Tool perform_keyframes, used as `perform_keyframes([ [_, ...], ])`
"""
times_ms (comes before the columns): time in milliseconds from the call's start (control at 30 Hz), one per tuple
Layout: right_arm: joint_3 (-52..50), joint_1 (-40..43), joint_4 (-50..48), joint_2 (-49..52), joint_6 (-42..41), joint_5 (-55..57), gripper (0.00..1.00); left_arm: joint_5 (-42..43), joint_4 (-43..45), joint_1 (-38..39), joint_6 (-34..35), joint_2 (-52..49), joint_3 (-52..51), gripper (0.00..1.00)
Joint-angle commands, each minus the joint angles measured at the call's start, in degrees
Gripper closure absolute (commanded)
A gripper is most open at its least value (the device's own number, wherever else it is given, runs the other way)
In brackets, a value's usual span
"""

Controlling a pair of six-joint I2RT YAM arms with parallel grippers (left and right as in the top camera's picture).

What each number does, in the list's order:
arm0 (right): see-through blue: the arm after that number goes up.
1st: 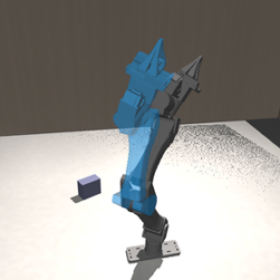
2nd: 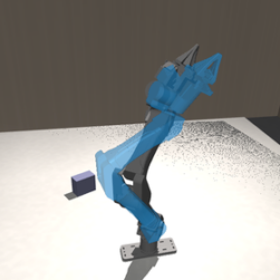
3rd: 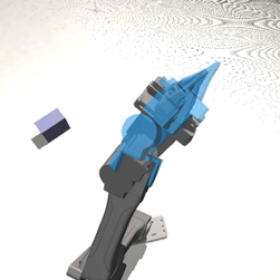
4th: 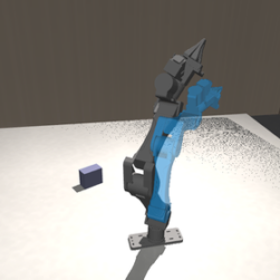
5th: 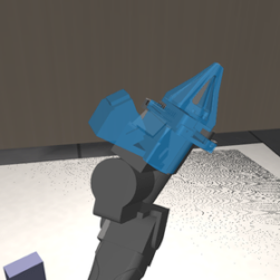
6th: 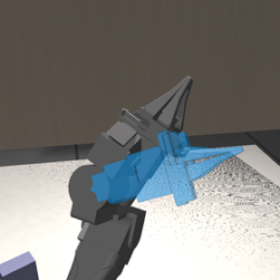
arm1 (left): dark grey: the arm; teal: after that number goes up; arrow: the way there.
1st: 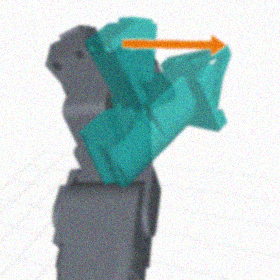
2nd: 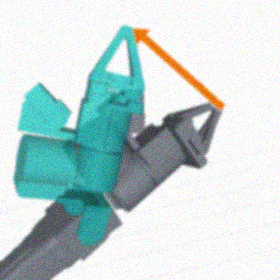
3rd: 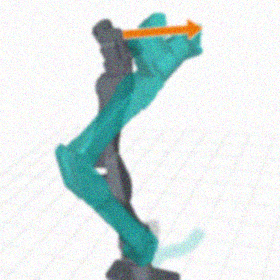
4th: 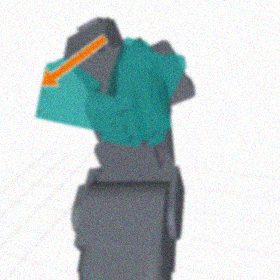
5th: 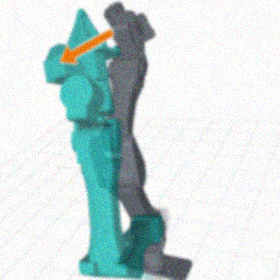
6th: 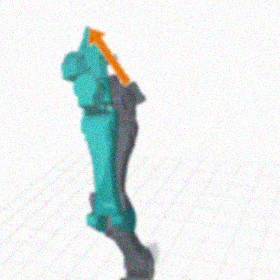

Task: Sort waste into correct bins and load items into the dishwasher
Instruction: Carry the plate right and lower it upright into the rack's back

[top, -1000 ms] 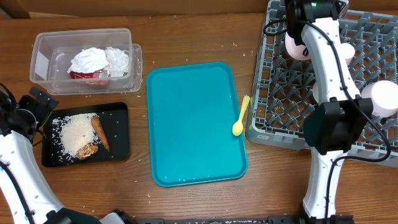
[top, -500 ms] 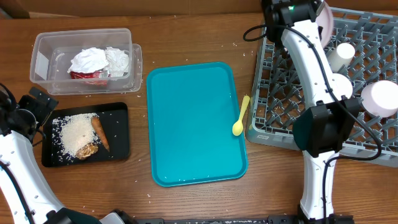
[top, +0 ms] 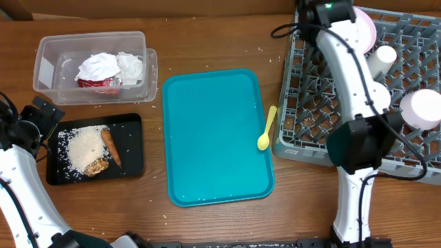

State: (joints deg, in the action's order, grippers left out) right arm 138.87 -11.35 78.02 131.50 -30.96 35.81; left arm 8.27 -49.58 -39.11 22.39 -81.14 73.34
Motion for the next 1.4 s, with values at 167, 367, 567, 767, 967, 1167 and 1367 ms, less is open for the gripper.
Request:
perform_keyframes([
  [167,1.6,12.3,-3.8,0.1,-2.0,-20.1,0.34,-0.4,0.1,-0.1,0.5,-0.2,0.3,0.0],
  [367,1.4,20.8,-2.3,0.3,-1.9,-45.1,0.41,-0.4,0.1,-0.1,0.5,-0.2,0.3,0.0],
  [567,-2.8,21.1,-3.0,0.3,-2.9,-42.8,0.38,-0.4,0.1,-0.1,0.5,-0.2,0.3,0.01],
  [767,-7.5,21.2,-4.8,0.3,-7.3,-41.7,0.38,-0.4,0.1,-0.1,0.5,-0.2,0.3,0.0],
  [967,-10.3,21.2,-5.4,0.3,-8.3,-37.1,0.37,-0.4,0.1,-0.1,0.5,-0.2,0.3,0.0],
  [1167,-10.3,21.2,-7.4,0.7,-8.3,-36.9,0.36,-0.4,0.1,-0.1,0.5,-0.2,0.3,0.0],
  [1367,-10.3,21.2,-8.5,2.6,-9.9,-36.9,0.36,-0.4,0.1,-0.1,0.5,-0.2,0.3,0.0],
])
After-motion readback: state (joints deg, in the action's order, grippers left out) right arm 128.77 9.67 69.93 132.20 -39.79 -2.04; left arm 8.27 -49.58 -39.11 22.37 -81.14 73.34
